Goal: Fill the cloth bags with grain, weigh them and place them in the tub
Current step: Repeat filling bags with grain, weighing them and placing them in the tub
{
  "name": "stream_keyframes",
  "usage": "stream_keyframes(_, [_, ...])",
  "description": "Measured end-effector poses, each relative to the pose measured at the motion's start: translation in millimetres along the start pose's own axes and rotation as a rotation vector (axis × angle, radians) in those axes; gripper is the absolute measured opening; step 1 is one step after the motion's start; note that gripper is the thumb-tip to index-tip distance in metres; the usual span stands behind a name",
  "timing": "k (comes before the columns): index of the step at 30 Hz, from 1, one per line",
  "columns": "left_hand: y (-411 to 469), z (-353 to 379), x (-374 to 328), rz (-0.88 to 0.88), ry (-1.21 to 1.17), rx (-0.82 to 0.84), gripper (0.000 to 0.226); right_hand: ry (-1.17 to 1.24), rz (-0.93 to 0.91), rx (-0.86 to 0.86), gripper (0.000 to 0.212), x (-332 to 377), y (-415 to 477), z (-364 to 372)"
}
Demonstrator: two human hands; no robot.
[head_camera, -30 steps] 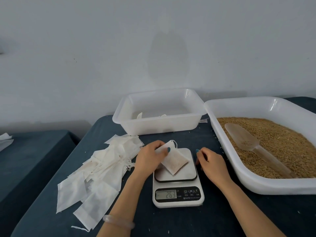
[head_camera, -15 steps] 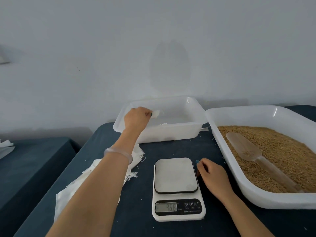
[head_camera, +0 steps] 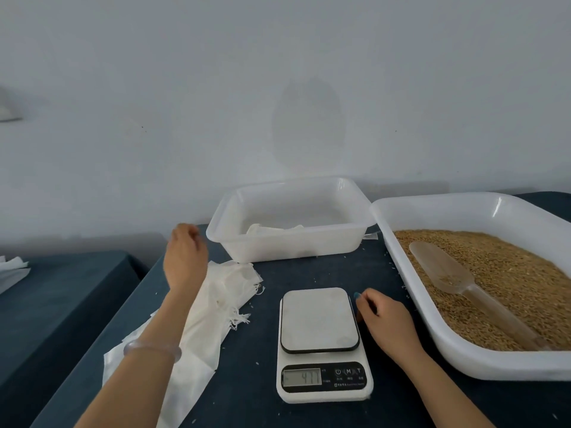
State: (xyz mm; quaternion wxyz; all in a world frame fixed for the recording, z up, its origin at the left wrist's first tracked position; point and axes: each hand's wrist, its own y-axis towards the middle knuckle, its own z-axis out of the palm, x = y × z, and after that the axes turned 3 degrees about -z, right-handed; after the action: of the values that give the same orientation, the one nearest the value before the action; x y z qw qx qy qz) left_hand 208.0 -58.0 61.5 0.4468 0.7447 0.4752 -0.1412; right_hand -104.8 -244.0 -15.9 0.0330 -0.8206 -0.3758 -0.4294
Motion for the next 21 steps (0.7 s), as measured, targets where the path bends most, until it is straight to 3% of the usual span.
stream_keyframes(2, [-6, 1, 27, -0.08, 0.034, 0.07, 0.015, -0.004, -0.006, -0.003, 0.034, 0, 0, 0])
stream_keyframes(5, [-17, 9, 50, -0.073, 0.235, 0.495, 0.041, -0.006, -0.012, -0.005, 0.034, 0, 0, 1])
stream_keyframes(7, [-24, 12, 51, -0.066, 0.33, 0.649, 0.052, -0.003, -0.016, -0.008, 0.034, -1, 0, 0])
stream_keyframes(15, [-33, 14, 26, 0.177, 0.646, 0.527, 0.053, -0.027, -0.026, -0.008, 0.034, -4, 1, 1])
stream_keyframes(18, [-37, 18, 18, 0.137, 0.585, 0.452, 0.037, -0.031, -0.024, -0.007, 0.034, -4, 1, 2])
stream_keyframes(21, [-39, 17, 14, 0.115, 0.518, 0.357, 0.043, -0.028, -0.016, 0.001, 0.034, -4, 1, 2])
